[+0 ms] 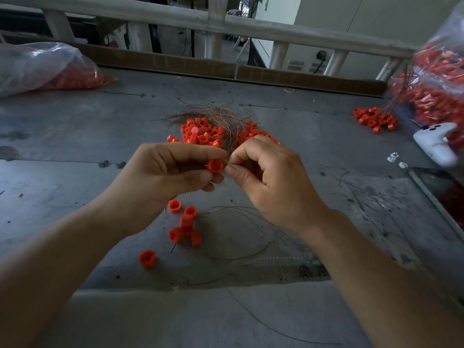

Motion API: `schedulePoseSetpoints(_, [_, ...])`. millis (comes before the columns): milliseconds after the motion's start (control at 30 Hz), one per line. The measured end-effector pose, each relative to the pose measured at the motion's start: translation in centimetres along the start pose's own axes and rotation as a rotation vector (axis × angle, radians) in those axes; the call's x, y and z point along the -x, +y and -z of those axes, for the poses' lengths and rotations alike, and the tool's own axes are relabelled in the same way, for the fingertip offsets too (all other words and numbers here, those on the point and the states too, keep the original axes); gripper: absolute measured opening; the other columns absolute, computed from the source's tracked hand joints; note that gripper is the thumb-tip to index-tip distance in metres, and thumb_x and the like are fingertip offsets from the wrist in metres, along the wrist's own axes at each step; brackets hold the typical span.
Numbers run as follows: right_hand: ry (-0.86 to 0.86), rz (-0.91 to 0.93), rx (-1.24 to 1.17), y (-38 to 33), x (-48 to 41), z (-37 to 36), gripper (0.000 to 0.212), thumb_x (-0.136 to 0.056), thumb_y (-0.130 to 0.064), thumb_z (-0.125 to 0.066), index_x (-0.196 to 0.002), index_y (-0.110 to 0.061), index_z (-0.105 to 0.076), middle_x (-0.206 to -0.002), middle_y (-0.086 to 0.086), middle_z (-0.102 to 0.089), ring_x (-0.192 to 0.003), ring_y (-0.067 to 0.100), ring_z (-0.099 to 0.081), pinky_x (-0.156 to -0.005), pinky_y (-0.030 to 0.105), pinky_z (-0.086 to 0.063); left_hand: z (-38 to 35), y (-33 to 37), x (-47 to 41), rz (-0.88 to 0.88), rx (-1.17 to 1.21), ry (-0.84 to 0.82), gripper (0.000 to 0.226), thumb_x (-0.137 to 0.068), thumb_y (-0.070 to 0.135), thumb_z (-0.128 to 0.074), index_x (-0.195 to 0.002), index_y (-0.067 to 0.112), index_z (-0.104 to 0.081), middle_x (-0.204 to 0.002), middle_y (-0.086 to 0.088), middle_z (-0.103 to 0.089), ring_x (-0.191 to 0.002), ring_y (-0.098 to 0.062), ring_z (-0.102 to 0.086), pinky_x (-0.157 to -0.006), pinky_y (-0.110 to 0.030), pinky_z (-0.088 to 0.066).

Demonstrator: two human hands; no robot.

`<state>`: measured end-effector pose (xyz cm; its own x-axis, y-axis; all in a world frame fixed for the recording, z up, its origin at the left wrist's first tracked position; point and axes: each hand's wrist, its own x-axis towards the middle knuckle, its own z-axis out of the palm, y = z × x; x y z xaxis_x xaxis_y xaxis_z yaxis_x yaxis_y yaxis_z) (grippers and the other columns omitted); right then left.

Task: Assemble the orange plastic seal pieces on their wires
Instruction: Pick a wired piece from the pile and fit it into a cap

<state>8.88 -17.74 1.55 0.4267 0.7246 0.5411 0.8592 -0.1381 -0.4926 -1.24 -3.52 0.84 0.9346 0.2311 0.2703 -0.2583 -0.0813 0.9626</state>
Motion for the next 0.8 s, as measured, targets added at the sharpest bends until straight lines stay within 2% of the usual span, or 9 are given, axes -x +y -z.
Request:
schedulePoseSetpoints(400, [-0.017, -0.005, -0.009, -0.11, -0.1, 0.22, 0.007, -0.082, -0.013, -0.06, -0.076, -0.01, -0.059, -0.07, -0.019, -0.042, -0.062, -0.003, -0.041, -0.06, 0.007, -0.034, 0.13, -0.13, -0.02, 0.006, 0.008, 0.023, 0.035, -0.066, 0.01, -0.058, -0.094, 0.026, -0.07, -0.086, 0.004, -0.074, -0.077, -0.009, -0.069, -0.066, -0.015, -0.052])
schedulePoseSetpoints(500, [-0.033, -0.026, -0.089, -0.14, -0.02, 0.35, 0.005, -0.081, -0.008, -0.058, -0.079, -0.008, -0.062, -0.072, -0.018, -0.045, -0.065, -0.003, -0.045, -0.062, 0.007, -0.035, 0.29, -0.21, -0.07, 0.006, 0.028, 0.024, 0.035, -0.068, 0.008, -0.059, -0.096, 0.025, -0.071, -0.086, 0.002, -0.073, -0.077, -0.01, -0.068, -0.066, -0.016, -0.052])
schedulePoseSetpoints(600, [-0.047, -0.075, -0.166, -0.2, -0.06, 0.56, 0.01, -0.081, -0.006, -0.055, -0.083, -0.01, -0.064, -0.073, -0.017, -0.05, -0.068, -0.006, -0.048, -0.063, 0.007, -0.036, 0.39, -0.17, -0.1, 0.003, 0.059, 0.012, 0.026, -0.07, 0.008, -0.066, -0.089, 0.023, -0.074, -0.083, -0.001, -0.073, -0.077, -0.012, -0.068, -0.067, -0.017, -0.052])
schedulePoseSetpoints(667, [-0.053, -0.117, -0.264, -0.3, -0.04, 0.62, 0.017, -0.083, -0.001, -0.056, -0.082, -0.017, -0.06, -0.07, -0.014, -0.051, -0.064, -0.003, -0.049, -0.059, 0.01, -0.038, 0.39, -0.1, -0.08, 0.006, 0.104, 0.014, 0.023, -0.066, 0.009, -0.069, -0.085, 0.022, -0.075, -0.082, -0.002, -0.072, -0.076, -0.012, -0.068, -0.066, -0.017, -0.053])
schedulePoseSetpoints(733, [-0.06, -0.182, -0.38, -0.4, -0.08, 0.69, 0.025, -0.083, 0.001, -0.057, -0.081, -0.023, -0.053, -0.068, -0.008, -0.052, -0.06, 0.003, -0.048, -0.056, 0.02, -0.042, 0.35, -0.01, -0.08, 0.014, 0.173, 0.019, 0.024, -0.061, 0.008, -0.072, -0.083, 0.018, -0.075, -0.08, -0.003, -0.072, -0.074, -0.012, -0.068, -0.065, -0.018, -0.053])
schedulePoseSetpoints(800, [-0.076, -0.239, -0.459, -0.43, -0.17, 0.75, 0.027, -0.081, 0.001, -0.059, -0.081, -0.024, -0.05, -0.067, -0.003, -0.053, -0.059, 0.009, -0.048, -0.056, 0.026, -0.044, 0.21, 0.09, -0.05, 0.021, 0.238, 0.016, 0.024, -0.058, 0.012, -0.066, -0.08, 0.016, -0.076, -0.079, -0.004, -0.072, -0.072, -0.012, -0.068, -0.064, -0.018, -0.053])
